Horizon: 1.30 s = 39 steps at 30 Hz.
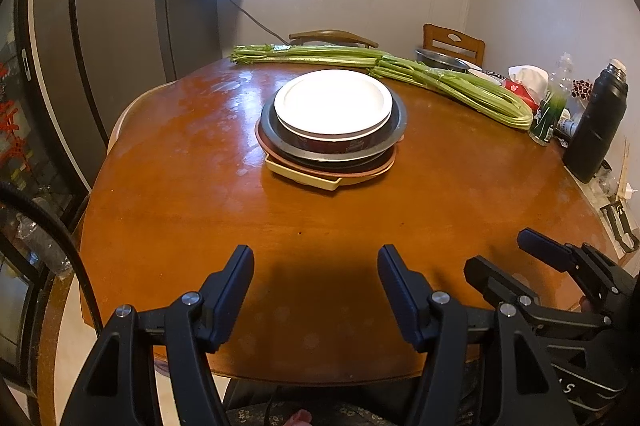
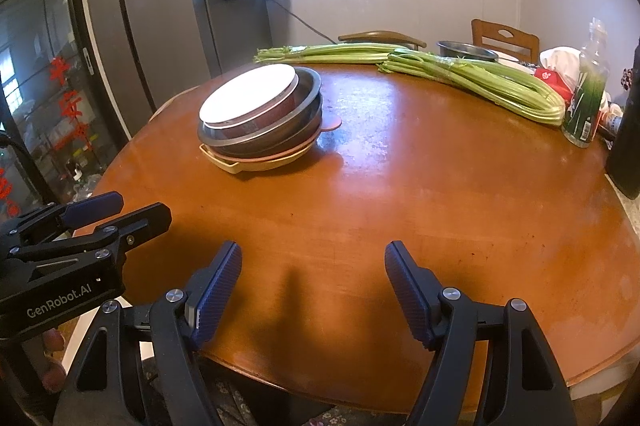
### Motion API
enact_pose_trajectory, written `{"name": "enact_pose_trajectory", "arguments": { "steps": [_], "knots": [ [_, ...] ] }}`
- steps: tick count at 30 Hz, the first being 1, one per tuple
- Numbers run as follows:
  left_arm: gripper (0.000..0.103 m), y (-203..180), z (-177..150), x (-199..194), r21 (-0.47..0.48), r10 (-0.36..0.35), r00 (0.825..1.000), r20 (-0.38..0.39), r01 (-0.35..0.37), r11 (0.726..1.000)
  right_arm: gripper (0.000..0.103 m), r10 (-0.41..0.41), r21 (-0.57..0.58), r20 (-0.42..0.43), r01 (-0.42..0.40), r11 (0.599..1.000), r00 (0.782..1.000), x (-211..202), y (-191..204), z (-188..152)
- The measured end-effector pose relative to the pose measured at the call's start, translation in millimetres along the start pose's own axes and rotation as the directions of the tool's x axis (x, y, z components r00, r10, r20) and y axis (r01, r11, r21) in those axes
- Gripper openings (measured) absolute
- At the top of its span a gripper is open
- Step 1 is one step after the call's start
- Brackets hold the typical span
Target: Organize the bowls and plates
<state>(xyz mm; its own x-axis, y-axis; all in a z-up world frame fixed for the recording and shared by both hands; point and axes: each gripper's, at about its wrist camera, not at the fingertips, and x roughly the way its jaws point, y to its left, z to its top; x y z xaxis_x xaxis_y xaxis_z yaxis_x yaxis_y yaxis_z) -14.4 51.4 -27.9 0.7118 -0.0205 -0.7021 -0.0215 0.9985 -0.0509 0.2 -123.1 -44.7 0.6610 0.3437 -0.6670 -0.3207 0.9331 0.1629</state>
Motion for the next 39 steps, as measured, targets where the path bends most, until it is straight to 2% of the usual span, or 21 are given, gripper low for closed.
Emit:
{"name": "enact_pose_trajectory", "arguments": {
  "steps": [39],
  "knots": [
    [0.064, -3.3, -2.5, 5.5, 0.016, 0.013, 0.999, -0.032, -0.013, 1.0, 0.075, -0.017, 0.009, 0.004, 0.017, 1.0, 1.0, -9.3, -0.7, -1.1]
  ]
}}
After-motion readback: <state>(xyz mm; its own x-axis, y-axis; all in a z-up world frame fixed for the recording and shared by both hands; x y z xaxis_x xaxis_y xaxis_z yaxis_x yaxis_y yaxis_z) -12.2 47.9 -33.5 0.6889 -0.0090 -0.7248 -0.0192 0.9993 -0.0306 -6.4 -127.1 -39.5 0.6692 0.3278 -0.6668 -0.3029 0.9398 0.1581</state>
